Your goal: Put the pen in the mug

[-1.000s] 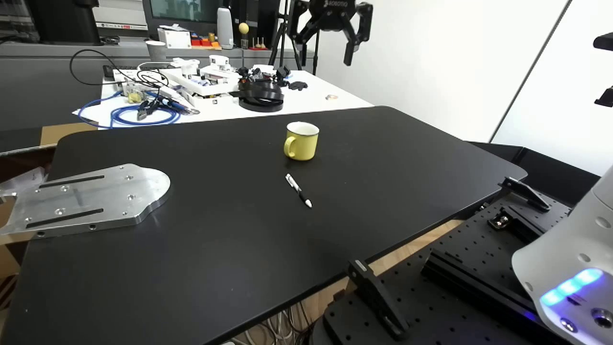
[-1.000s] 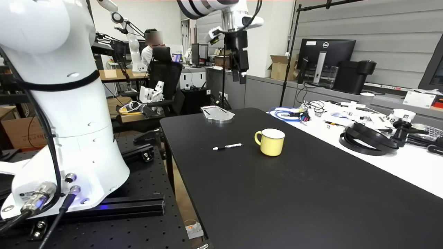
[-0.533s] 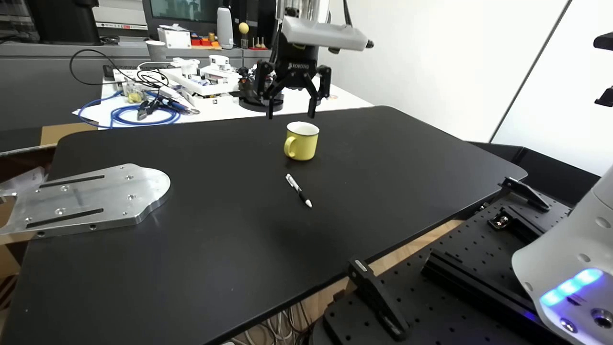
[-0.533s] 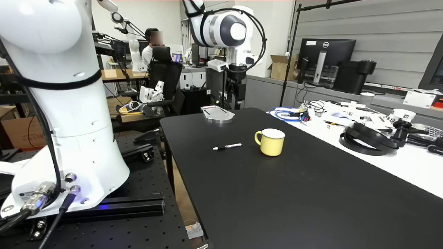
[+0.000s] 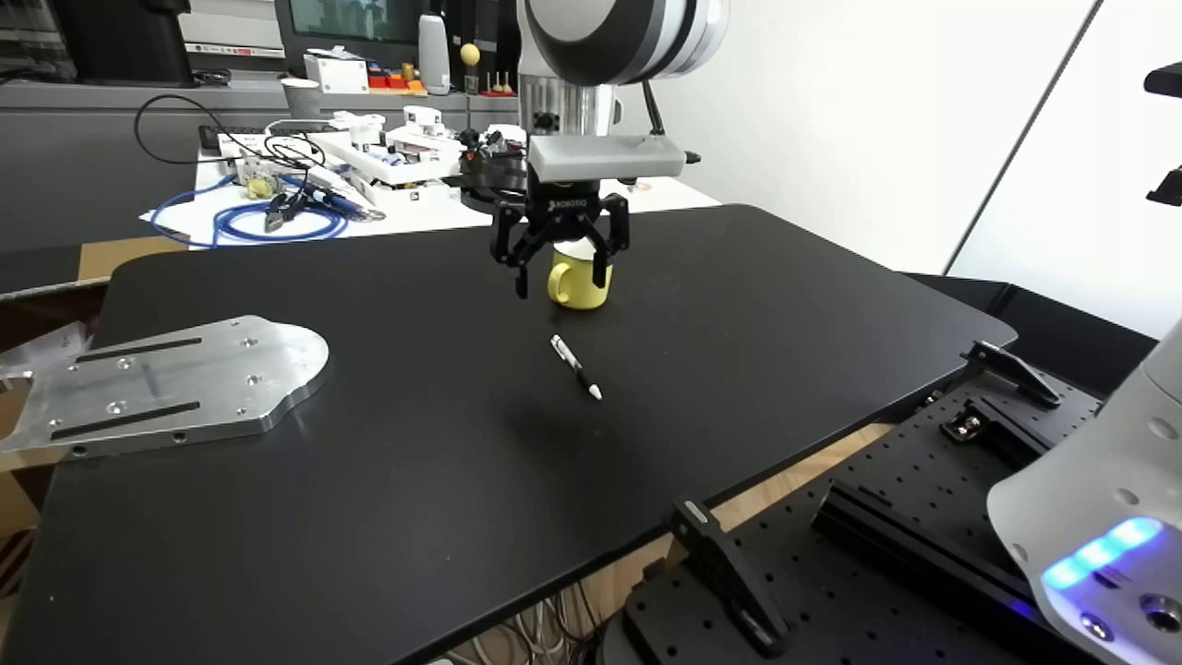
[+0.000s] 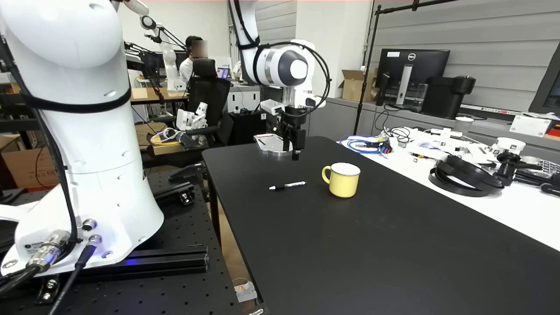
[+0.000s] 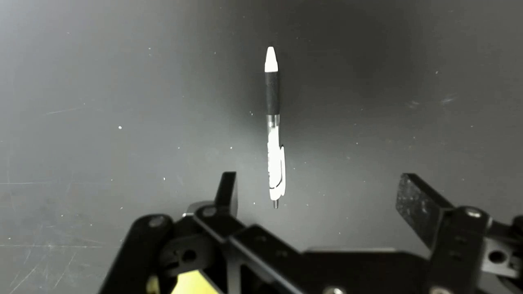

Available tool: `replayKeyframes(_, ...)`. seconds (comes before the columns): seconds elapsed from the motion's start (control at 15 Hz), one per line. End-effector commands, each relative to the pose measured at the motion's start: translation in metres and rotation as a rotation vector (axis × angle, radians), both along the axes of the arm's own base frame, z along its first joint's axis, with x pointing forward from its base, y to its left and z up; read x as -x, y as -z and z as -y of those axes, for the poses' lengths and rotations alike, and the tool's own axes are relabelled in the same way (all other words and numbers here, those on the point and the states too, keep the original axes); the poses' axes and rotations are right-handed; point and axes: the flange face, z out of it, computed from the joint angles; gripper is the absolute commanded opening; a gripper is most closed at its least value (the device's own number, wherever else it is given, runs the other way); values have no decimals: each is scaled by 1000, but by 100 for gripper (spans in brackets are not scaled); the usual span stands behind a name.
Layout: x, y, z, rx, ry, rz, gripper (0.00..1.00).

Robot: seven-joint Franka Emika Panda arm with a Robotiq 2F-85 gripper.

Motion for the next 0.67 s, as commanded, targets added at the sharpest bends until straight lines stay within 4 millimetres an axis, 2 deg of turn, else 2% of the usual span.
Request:
replayKeyframes(0.0, -5, 22, -6, 25, 20, 1, 100)
replayKeyframes(0.13, -4, 31, -8, 40, 17, -29, 100)
replayKeyframes(0.2, 2, 26, -4, 18, -5, -21, 100)
replayKeyframes(0.4, 2, 35, -7, 27, -9, -33, 100)
replayKeyframes(0.6, 0, 34, -7, 27, -8, -30, 100)
